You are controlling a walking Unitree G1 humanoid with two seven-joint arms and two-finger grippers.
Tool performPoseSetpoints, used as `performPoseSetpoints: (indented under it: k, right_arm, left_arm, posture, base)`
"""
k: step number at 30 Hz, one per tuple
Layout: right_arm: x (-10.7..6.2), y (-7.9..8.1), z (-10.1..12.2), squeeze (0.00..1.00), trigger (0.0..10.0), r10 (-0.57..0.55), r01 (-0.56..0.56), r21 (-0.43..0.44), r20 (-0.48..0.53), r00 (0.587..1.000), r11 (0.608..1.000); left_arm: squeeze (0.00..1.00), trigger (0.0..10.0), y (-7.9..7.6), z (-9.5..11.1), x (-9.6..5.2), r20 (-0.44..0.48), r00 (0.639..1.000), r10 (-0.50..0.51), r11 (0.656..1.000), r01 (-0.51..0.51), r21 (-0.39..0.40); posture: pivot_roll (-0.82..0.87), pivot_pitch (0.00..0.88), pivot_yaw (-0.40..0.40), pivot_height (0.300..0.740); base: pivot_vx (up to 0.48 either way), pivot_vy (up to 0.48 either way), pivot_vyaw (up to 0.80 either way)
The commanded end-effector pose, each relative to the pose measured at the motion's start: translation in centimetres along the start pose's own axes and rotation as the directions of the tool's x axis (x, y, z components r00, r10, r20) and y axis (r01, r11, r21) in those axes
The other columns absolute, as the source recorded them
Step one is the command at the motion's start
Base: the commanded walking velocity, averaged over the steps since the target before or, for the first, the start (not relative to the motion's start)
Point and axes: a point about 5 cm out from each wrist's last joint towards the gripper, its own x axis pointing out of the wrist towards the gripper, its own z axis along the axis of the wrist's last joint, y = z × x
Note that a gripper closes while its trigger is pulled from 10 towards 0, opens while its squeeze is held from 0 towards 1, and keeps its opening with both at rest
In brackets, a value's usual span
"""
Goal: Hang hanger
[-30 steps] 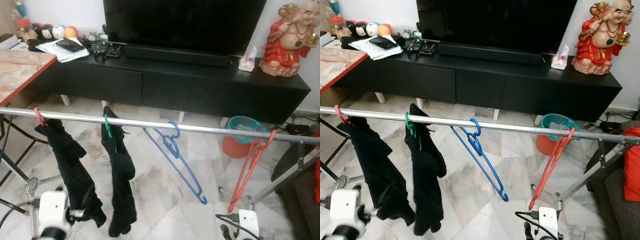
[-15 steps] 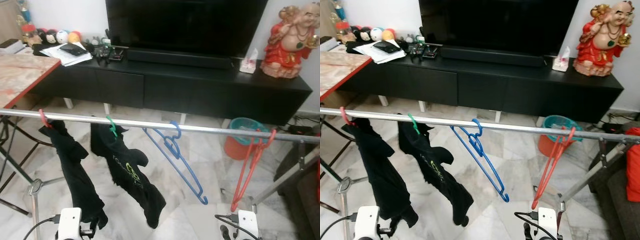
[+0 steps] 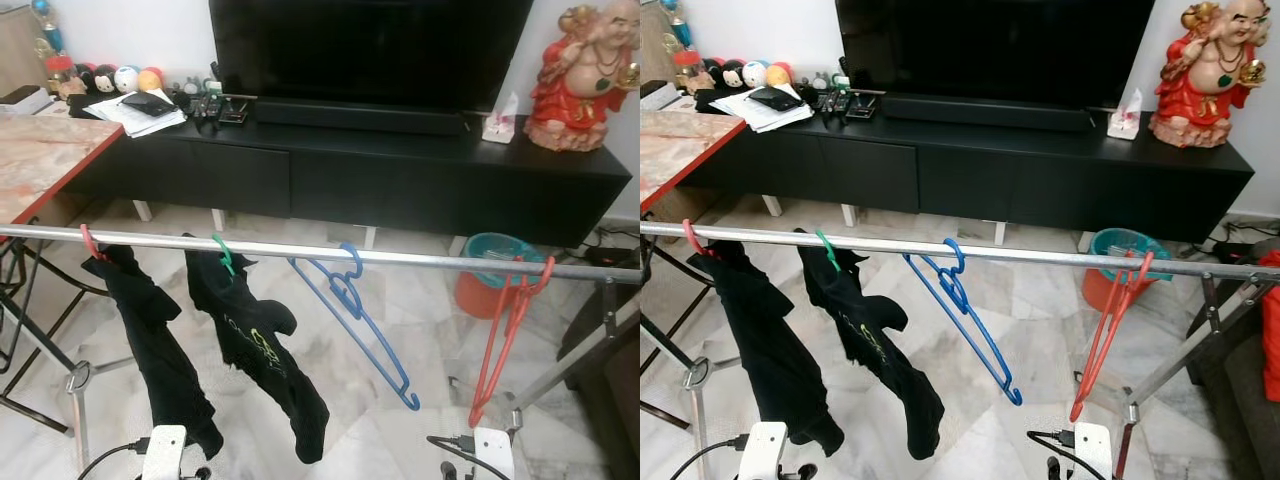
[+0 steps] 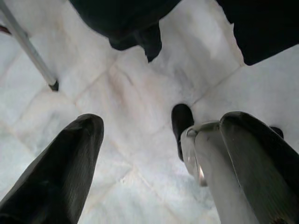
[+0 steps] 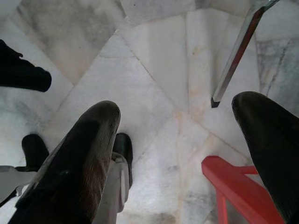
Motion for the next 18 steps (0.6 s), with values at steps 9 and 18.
performPoseSetpoints:
  k: [9, 18]
  right_arm:
    - [-0.1, 0.2, -1.1, 0.00, 10.0, 0.005, -0.004, 0.028, -0.044, 0.999, 1.000]
    - [-0.2, 0.2, -1.3, 0.00, 10.0, -0.001, 0.003, 0.046, -0.044, 0.999, 0.999]
  left_arm:
    - [0.00, 10.0, 0.0, -1.9, -0.3, -0.063, 0.998, -0.015, 0.994, 0.022, 0.104]
    - [0.00, 10.0, 0.4, -3.4, -0.6, -0.105, 0.994, -0.012, 0.994, 0.023, 0.107]
  posture:
    - [-0.16, 0.000, 0.016, 0.740]
    - [-0.14, 0.000, -0.001, 0.740]
  base:
    - [0.000, 0.000, 0.00]
    - [0.000, 0.000, 0.00]
